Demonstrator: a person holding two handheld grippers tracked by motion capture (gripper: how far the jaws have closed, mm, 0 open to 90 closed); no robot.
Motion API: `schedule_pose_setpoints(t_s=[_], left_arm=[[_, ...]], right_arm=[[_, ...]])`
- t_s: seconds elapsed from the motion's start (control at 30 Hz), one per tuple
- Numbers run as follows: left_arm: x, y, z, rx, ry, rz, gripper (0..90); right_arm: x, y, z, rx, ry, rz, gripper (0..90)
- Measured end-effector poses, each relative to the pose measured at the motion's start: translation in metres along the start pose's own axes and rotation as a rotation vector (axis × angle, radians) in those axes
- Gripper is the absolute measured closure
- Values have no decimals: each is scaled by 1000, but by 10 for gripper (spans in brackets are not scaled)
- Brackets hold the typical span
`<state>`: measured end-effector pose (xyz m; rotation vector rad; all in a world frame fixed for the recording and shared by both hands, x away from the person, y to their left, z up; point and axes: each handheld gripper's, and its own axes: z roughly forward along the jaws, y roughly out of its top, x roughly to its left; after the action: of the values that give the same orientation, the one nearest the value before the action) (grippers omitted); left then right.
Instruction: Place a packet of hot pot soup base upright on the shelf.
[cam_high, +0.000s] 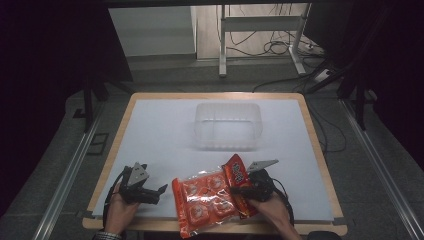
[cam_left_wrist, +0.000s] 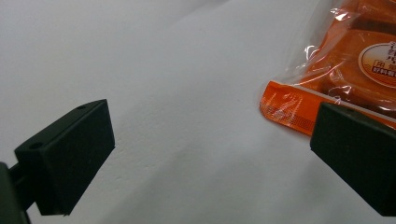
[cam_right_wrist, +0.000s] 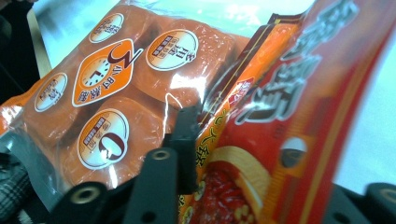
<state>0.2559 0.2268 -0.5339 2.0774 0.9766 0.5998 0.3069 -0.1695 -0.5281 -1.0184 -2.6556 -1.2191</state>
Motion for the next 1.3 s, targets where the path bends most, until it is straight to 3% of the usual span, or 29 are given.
schedule_pose_setpoints(t_s=[0.1, 0.27, 0.47, 0.53, 0.77, 0.93, 1.07, 1.1, 1.3], left_arm=[[0, 0, 0, -3, 0, 2, 0], [0, 0, 0, -6, 2, 2, 0], [0, 0, 0, -5, 3, 6, 0], [0, 0, 0, -6, 5, 5, 0], [0, 0, -1, -7, 7, 2, 0], [1, 0, -1, -9, 15, -1, 0], [3, 0, -3, -23, 22, -19, 0], [3, 0, -3, -29, 27, -27, 0], [3, 0, -3, -27, 29, -25, 0]], right_arm=[[-1, 2, -1, 19, 17, 25, 853], [-1, 3, -4, 15, 31, 48, 892], [12, 11, -10, 18, -25, -54, 893], [15, 13, -14, 7, -25, -63, 893], [22, 24, -28, -51, 4, -72, 893], [27, 34, -35, -64, 28, -75, 894], [31, 45, -43, -76, 70, -58, 893], [32, 50, -47, -80, 103, -42, 894], [38, 66, -58, -71, 143, -59, 894]])
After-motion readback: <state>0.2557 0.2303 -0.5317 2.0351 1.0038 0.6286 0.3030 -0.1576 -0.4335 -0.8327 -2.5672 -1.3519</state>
